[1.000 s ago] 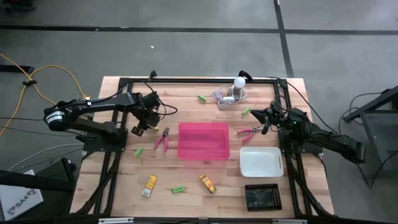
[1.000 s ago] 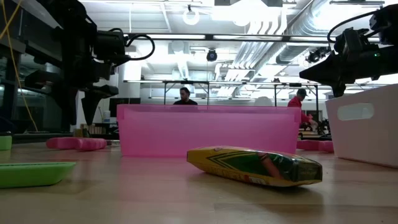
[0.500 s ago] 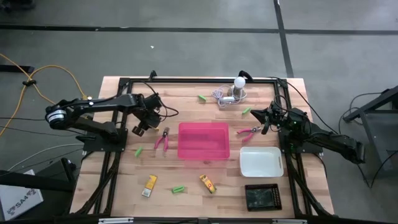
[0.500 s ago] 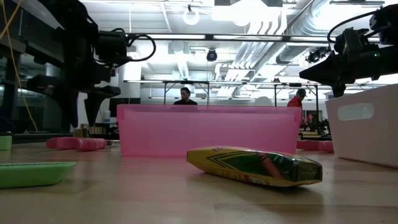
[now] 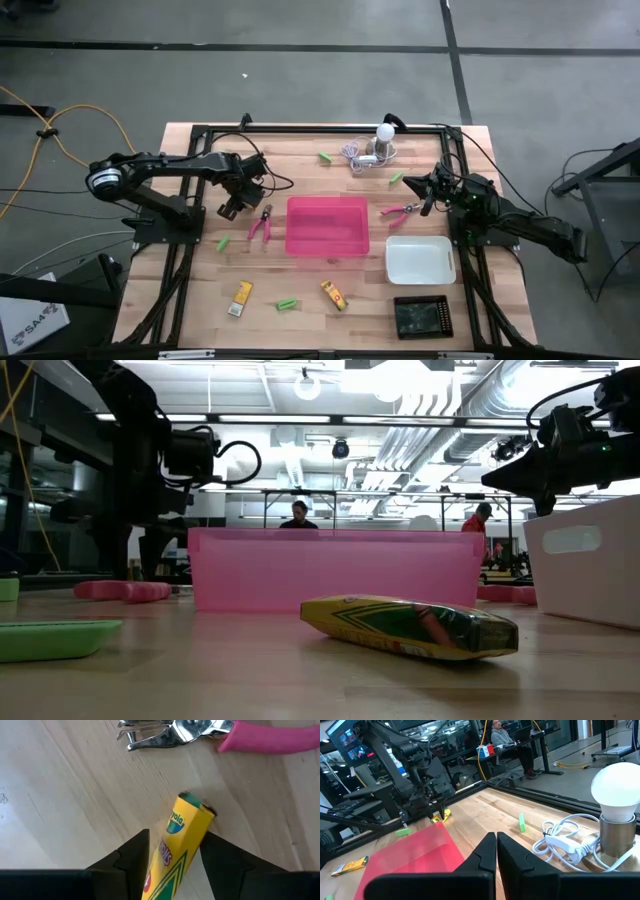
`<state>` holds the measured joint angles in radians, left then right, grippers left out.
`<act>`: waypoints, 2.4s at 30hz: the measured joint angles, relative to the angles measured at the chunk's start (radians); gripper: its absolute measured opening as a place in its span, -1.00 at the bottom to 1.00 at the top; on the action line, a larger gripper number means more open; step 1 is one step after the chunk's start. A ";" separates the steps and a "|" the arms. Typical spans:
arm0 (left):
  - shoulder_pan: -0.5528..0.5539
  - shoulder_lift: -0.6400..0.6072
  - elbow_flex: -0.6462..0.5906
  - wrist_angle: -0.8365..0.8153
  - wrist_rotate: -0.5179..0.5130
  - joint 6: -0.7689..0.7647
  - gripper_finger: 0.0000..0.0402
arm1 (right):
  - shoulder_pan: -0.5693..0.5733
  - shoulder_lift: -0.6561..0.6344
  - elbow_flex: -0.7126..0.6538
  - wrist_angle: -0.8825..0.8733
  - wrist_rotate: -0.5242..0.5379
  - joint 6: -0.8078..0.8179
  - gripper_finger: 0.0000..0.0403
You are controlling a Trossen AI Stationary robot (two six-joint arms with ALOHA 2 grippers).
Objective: Pick & Place School Supplies
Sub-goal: Put the yellow crayon box into the pink bin
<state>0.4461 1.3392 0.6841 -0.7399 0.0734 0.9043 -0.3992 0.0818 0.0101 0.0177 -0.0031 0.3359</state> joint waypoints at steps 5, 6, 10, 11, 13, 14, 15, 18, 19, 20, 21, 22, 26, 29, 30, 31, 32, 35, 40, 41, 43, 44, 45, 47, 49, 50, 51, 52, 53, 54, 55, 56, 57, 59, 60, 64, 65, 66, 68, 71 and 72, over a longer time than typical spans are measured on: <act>0.000 0.000 0.000 -0.001 0.000 -0.008 -0.28 | 0.000 0.000 0.000 0.000 0.000 0.000 -0.99; 0.000 0.000 0.000 -0.001 0.000 -0.008 -0.30 | 0.000 0.000 0.000 0.000 0.000 0.000 -0.99; 0.000 0.000 0.000 -0.002 0.000 -0.012 -0.37 | 0.000 0.000 0.000 0.000 0.000 0.000 -0.99; 0.000 0.000 0.000 -0.002 0.000 -0.013 -0.38 | 0.000 0.000 0.000 0.000 0.000 0.000 -0.99; 0.000 0.000 0.000 -0.002 0.000 -0.014 -0.40 | 0.000 0.000 0.000 0.000 0.000 0.000 -0.99; 0.000 0.000 0.000 -0.002 0.000 -0.015 -0.41 | 0.000 0.000 0.000 0.000 0.000 0.000 -0.99; 0.000 0.000 0.000 -0.002 0.000 -0.015 -0.42 | 0.000 0.000 0.000 0.000 0.000 0.000 -0.99; 0.000 0.000 0.000 -0.002 0.000 -0.015 -0.44 | 0.000 0.000 0.000 0.000 0.000 0.000 -0.99; 0.000 0.000 0.000 -0.003 0.000 -0.015 -0.45 | 0.000 0.000 0.000 0.000 0.000 0.000 -0.99; 0.000 0.000 0.000 -0.002 0.000 -0.015 -0.46 | 0.000 0.000 0.000 0.000 0.000 0.000 -0.99; 0.000 0.000 0.000 -0.003 0.000 -0.015 -0.46 | 0.000 0.000 0.000 0.000 0.000 0.000 -0.99; 0.000 0.000 0.000 -0.003 0.000 -0.015 -0.47 | 0.000 0.000 0.000 0.000 0.000 0.000 -0.99; 0.000 0.000 0.000 -0.003 0.000 -0.019 -0.51 | 0.000 0.000 0.000 0.000 0.000 0.000 -0.99; 0.000 0.000 0.000 -0.003 0.000 -0.020 -0.52 | 0.000 0.000 0.000 0.000 0.000 0.000 -0.99; 0.000 0.000 0.000 -0.003 0.001 -0.020 -0.52 | 0.000 0.000 0.000 0.000 0.000 0.000 -0.99; 0.000 0.000 0.000 -0.003 0.000 -0.020 -0.52 | 0.000 0.000 0.000 0.000 0.000 0.000 -0.99; 0.000 0.000 0.000 -0.003 0.001 -0.021 -0.52 | 0.000 0.000 0.000 0.000 0.000 0.000 -0.99; 0.000 0.000 0.000 -0.003 0.000 -0.022 -0.52 | 0.000 0.000 0.000 0.000 0.000 0.000 -0.99; 0.000 0.000 0.000 -0.003 0.001 -0.022 -0.52 | 0.000 0.000 0.000 0.000 0.000 0.000 -0.99; 0.000 0.000 0.000 -0.003 0.001 -0.022 -0.52 | 0.000 0.000 0.000 0.000 0.000 0.000 -0.99; 0.000 0.000 0.000 -0.003 0.001 -0.022 -0.52 | 0.000 0.000 0.000 0.000 0.000 0.000 -0.99; 0.000 0.000 0.000 -0.003 0.001 -0.022 -0.52 | 0.000 0.000 0.000 0.000 0.000 0.000 -0.99; 0.000 0.000 0.000 -0.003 0.001 -0.022 -0.52 | 0.000 0.000 0.000 0.000 0.000 0.000 -0.99; 0.000 0.000 0.000 -0.003 0.001 -0.022 -0.52 | 0.000 0.000 0.000 0.000 0.000 0.000 -0.99; 0.000 0.000 0.000 -0.003 0.000 -0.022 -0.54 | 0.000 0.000 0.000 0.000 0.000 0.000 -0.99; 0.000 0.000 0.000 -0.003 0.000 -0.022 -0.56 | 0.000 0.000 0.000 0.000 0.000 0.000 -0.99; 0.000 0.000 0.000 -0.003 0.000 -0.022 -0.58 | 0.000 0.000 0.000 0.000 0.000 0.000 -0.99; 0.000 0.000 0.000 -0.003 0.000 -0.022 -0.60 | 0.000 0.000 0.000 0.000 0.000 0.000 -0.99; 0.000 0.000 0.000 -0.003 0.000 -0.022 -0.63 | 0.000 0.000 0.000 0.000 0.000 0.000 -0.99; 0.000 0.000 0.000 -0.003 0.000 -0.022 -0.65 | 0.000 0.000 0.000 0.000 0.000 0.000 -0.99; 0.000 0.000 0.000 -0.003 0.000 -0.022 -0.68 | 0.000 0.000 0.000 0.000 0.000 0.000 -0.99; 0.000 0.000 0.000 -0.003 0.000 -0.022 -0.70 | 0.000 0.000 0.000 0.000 0.000 0.000 -0.99; 0.000 0.000 0.000 -0.003 0.000 -0.022 -0.72 | 0.000 0.000 0.000 0.000 0.000 0.000 -0.99; 0.000 0.000 0.000 -0.003 0.000 -0.030 -0.75 | 0.000 0.000 0.000 0.000 0.000 0.000 -0.99; 0.000 0.000 0.000 -0.003 0.000 -0.031 -0.75 | 0.000 0.000 0.000 0.000 0.000 0.000 -0.99; 0.000 0.000 0.000 -0.003 0.000 -0.034 -0.76 | 0.000 0.000 0.000 0.000 0.000 0.000 -0.99; 0.000 0.000 0.000 -0.003 0.000 -0.034 -0.76 | 0.000 0.000 0.000 0.000 0.000 0.000 -0.99; 0.000 0.000 0.000 -0.003 0.000 -0.034 -0.76 | 0.000 0.000 0.000 0.000 0.000 0.000 -0.99; 0.000 -0.003 0.000 -0.004 -0.001 -0.034 -0.76 | 0.000 0.000 0.000 0.000 0.000 0.000 -0.99; 0.000 -0.018 0.001 -0.005 -0.020 -0.036 -0.76 | 0.000 0.000 0.000 0.000 0.000 0.000 -0.99; 0.000 -0.026 0.002 -0.005 -0.025 -0.038 -0.76 | 0.000 0.000 0.000 0.000 0.000 0.000 -0.99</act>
<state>0.4465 1.3129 0.6857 -0.7452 0.0485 0.8665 -0.3992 0.0816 0.0099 0.0178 -0.0031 0.3359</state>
